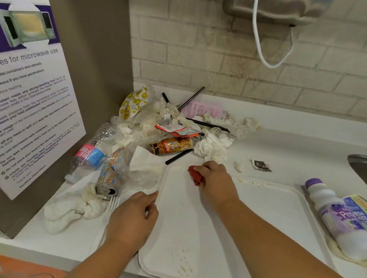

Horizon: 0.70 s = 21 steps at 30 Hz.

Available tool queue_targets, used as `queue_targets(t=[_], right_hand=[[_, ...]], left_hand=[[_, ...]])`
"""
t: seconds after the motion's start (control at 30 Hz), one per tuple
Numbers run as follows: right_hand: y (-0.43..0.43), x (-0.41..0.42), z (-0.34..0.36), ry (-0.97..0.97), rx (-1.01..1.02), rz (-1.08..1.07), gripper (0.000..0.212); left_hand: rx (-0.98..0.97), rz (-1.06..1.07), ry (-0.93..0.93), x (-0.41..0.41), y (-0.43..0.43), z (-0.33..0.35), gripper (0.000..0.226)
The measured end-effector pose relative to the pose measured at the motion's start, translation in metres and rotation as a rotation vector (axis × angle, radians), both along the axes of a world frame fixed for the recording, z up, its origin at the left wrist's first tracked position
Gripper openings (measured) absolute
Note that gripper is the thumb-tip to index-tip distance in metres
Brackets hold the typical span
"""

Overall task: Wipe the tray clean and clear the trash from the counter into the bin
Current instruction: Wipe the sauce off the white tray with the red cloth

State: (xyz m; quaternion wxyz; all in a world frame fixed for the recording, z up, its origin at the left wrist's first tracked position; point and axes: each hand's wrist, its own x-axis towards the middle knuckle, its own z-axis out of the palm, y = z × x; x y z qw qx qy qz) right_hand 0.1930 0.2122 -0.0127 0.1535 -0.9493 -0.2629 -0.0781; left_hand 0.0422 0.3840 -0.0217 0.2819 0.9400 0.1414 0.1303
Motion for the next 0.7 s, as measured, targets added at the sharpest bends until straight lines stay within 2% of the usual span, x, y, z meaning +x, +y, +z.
queue_targets(t=[0.1, 0.37, 0.47, 0.7], right_hand=[[-0.041, 0.000, -0.002, -0.092, 0.015, -0.101, 0.044], [-0.125, 0.001, 0.005, -0.087, -0.012, -0.386, 0.044], [-0.145, 0.004, 0.004, -0.092, -0.004, -0.428, 0.040], [-0.168, 0.011, -0.002, -0.047, 0.182, -0.437, 0.036]], left_hand=[[0.002, 0.003, 0.001, -0.001, 0.000, 0.001, 0.026], [-0.016, 0.002, 0.010, -0.001, -0.003, 0.006, 0.030], [-0.020, 0.012, 0.007, -0.002, -0.004, 0.006, 0.031], [-0.005, 0.009, 0.007, -0.002, -0.003, 0.005, 0.031]])
